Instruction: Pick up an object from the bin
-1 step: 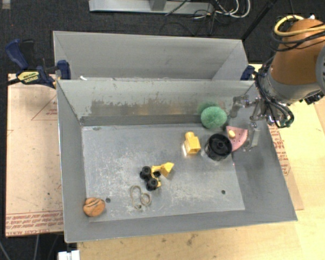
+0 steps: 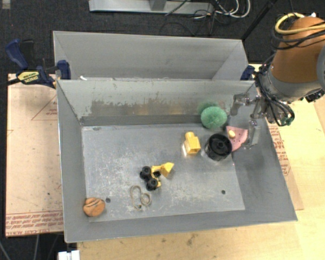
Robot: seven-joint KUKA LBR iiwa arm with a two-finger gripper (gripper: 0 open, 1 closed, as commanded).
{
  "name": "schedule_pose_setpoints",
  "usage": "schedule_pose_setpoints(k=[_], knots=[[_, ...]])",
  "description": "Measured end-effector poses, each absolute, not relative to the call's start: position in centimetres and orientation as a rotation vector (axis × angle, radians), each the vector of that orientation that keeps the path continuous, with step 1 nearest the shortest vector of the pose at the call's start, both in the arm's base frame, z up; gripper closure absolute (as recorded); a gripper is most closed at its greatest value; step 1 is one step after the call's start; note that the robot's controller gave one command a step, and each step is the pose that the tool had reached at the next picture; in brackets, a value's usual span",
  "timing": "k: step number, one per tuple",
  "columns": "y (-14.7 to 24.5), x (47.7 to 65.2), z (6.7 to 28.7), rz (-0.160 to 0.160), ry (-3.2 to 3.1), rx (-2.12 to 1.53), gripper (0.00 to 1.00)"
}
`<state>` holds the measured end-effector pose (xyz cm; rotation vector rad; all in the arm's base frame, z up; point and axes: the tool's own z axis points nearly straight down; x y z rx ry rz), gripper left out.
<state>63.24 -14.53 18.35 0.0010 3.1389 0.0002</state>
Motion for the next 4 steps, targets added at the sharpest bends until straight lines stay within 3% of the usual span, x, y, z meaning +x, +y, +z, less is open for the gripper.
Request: schedule_pose_setpoints(k=[1, 2, 3, 4], knots=[[-12.0, 63.0, 12.5, -0.002, 3.134, -0.015, 0.00], [-12.7, 61.4, 9.6, 0.006, 3.143, -0.021, 0.00], [-11.2, 65.1, 7.4, -0.010, 3.152, 0.120, 1.00], [-11.2, 65.1, 7.4, -0.011, 3.152, 0.120, 1.00]])
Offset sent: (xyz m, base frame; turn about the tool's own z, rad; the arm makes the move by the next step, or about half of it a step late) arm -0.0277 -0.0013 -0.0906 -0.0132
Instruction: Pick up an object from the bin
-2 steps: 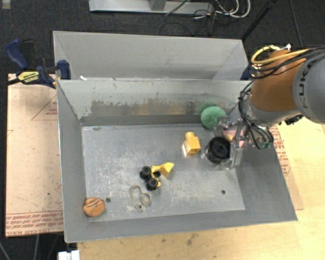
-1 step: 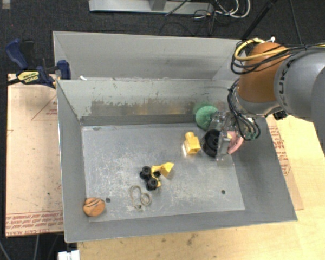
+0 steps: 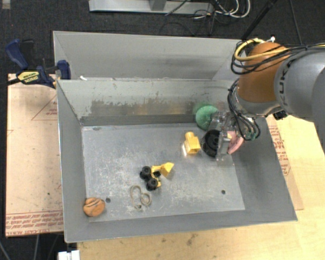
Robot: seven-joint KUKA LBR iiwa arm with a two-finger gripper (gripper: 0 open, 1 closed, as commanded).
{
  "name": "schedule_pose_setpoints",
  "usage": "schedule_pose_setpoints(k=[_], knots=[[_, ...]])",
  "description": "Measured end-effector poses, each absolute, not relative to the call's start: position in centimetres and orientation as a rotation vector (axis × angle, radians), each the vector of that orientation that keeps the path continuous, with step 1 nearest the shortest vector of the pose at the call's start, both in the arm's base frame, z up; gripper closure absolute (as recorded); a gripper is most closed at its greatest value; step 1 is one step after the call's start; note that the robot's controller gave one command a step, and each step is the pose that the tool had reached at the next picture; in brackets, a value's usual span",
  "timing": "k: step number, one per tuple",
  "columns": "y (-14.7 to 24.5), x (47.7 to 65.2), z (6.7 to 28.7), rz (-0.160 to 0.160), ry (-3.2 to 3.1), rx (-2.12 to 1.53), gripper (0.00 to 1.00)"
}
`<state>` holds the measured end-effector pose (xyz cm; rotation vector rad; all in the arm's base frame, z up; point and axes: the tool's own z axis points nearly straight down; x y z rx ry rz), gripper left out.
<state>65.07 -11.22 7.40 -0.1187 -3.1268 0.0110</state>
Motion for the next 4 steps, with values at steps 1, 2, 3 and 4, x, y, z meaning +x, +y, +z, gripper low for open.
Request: schedule_pose_setpoints(k=[1, 2, 3, 4], knots=[[-11.23, 65.08, 7.40, 0.012, -3.127, -0.119, 1.00], [-11.23, 65.08, 7.40, 0.012, -3.127, -0.118, 1.00], [-11.23, 65.08, 7.40, 0.012, -3.127, -0.118, 1.00], [-11.22, 65.08, 7.40, 0.013, -3.127, -0.118, 1.00]])
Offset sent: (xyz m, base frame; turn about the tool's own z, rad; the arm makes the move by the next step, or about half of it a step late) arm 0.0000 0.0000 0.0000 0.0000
